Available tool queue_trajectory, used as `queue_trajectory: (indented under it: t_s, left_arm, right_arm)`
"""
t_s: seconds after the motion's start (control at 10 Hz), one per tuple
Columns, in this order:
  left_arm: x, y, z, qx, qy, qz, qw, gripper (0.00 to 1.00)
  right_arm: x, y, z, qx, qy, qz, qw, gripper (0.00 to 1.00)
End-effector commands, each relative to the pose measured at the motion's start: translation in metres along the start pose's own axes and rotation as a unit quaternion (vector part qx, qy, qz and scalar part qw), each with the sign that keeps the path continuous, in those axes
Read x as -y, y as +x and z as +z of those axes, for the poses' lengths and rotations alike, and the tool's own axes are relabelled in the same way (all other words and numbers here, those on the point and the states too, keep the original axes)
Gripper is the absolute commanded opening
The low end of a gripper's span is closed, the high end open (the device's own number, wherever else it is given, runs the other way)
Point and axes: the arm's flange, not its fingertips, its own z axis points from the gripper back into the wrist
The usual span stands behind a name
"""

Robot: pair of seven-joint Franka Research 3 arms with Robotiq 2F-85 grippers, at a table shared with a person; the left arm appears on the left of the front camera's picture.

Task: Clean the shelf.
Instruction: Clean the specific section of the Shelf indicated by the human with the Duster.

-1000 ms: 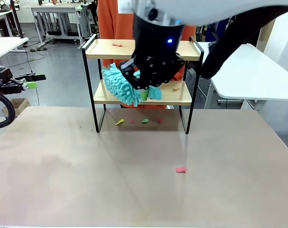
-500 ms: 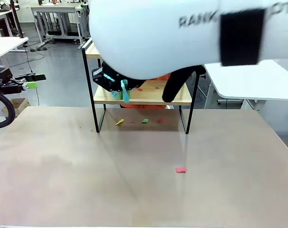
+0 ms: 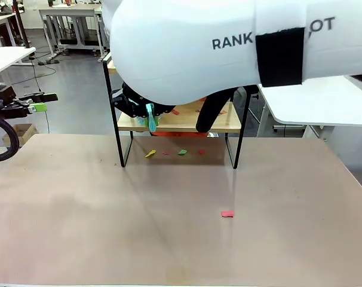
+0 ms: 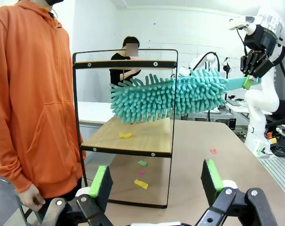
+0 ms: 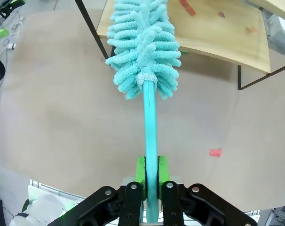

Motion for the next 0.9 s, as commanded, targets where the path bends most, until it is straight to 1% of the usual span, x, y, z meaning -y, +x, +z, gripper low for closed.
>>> queue_trajectory:
  t_s: [0.0,0.1,0.2,0.3,0.7,0.8]
  left_arm:
    - [0.003,0.003,-0.001,-0.005,0.001,-0.003,1.000,1.00]
    - [0.003,0.003,-0.001,-0.005,0.001,-0.003,1.000,1.00]
    - [0.003,0.003,-0.001,-0.005,0.001,-0.003,1.000,1.00]
    - [0.003,0.003,-0.001,-0.005,0.001,-0.003,1.000,1.00]
    - [0.003,0.003,-0.001,-0.005,0.001,-0.003,1.000,1.00]
    - [0.003,0.003,-0.001,-0.005,0.001,-0.003,1.000,1.00]
  right_arm:
    - [0.000,0.001,-0.002,0.000,0.000,-0.001,1.000,0.13]
    - [-0.015,0.007,-0.010,0.009,-0.006,-0.016,1.000,0.13]
    - [-0.023,0.012,-0.018,0.018,-0.001,-0.032,0.999,0.13]
    - [-0.031,0.015,-0.023,0.029,-0.013,-0.046,0.998,0.13]
    - [-0.055,0.024,-0.046,0.085,-0.006,-0.087,0.993,0.13]
    - [-0.061,0.030,-0.054,0.089,0.000,-0.091,0.992,0.13]
